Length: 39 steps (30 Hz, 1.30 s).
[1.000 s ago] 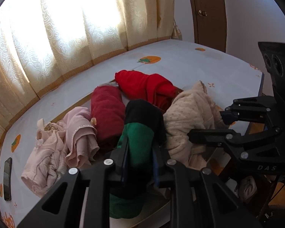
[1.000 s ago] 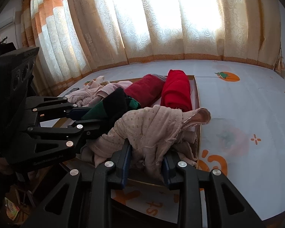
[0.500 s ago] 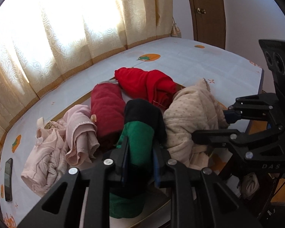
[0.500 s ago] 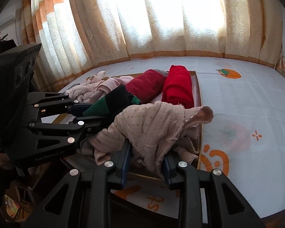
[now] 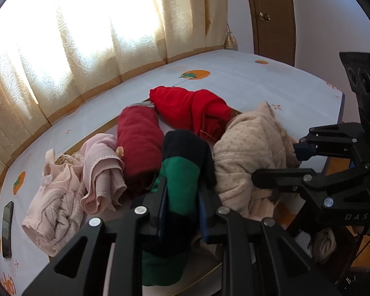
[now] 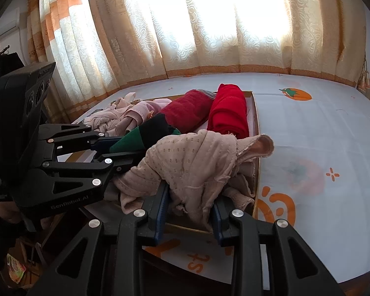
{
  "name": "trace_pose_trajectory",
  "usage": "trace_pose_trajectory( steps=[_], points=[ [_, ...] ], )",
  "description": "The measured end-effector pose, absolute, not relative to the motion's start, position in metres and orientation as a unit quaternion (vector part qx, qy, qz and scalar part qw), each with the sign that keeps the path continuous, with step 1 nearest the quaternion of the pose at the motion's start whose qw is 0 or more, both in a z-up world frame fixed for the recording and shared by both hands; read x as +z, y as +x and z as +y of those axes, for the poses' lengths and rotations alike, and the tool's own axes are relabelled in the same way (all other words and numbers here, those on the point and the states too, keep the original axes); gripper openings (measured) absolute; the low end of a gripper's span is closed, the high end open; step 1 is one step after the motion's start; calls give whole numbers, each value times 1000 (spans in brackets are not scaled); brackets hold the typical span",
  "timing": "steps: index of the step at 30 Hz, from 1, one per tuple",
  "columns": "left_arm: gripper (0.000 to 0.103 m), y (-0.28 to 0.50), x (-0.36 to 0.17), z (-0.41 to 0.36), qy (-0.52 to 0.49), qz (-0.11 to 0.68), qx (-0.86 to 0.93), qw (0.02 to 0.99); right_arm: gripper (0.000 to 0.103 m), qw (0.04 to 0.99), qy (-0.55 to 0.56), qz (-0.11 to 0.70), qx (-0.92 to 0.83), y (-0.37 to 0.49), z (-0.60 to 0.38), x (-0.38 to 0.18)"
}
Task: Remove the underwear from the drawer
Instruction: 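Carry both garments over the tray and lower them onto it, then open both grippers to release the garments in the tray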
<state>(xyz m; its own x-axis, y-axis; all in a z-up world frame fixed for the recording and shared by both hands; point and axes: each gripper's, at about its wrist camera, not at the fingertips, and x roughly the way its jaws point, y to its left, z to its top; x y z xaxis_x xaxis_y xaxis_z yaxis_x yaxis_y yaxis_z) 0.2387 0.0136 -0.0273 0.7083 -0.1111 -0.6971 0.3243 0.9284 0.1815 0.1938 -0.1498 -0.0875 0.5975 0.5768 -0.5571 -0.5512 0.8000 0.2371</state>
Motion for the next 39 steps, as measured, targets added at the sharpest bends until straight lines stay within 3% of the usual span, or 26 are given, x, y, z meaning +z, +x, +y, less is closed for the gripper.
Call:
trace_pose_trajectory(
  steps=[8, 14, 23, 30, 32, 39],
  points=[
    [21, 236, -27, 13, 142, 355, -119, 916, 36, 895, 18, 318, 313, 192, -150, -88],
    [22, 230, -27, 10, 144, 341, -111, 922, 57, 895, 16, 309, 321, 184, -146, -85],
    [30, 224, -26, 11, 147, 332, -103, 926, 60, 899, 11, 302, 317, 181, -146, -85],
    [47, 223, -28, 12, 152, 328, -85, 928, 62, 901, 10, 296, 318, 178, -146, -87],
    [58, 223, -28, 13, 155, 326, -74, 930, 63, 901, 9, 294, 318, 178, -145, -87],
    [67, 223, -28, 18, 148, 324, -66, 932, 67, 903, 5, 290, 318, 177, -143, -87]
  ],
)
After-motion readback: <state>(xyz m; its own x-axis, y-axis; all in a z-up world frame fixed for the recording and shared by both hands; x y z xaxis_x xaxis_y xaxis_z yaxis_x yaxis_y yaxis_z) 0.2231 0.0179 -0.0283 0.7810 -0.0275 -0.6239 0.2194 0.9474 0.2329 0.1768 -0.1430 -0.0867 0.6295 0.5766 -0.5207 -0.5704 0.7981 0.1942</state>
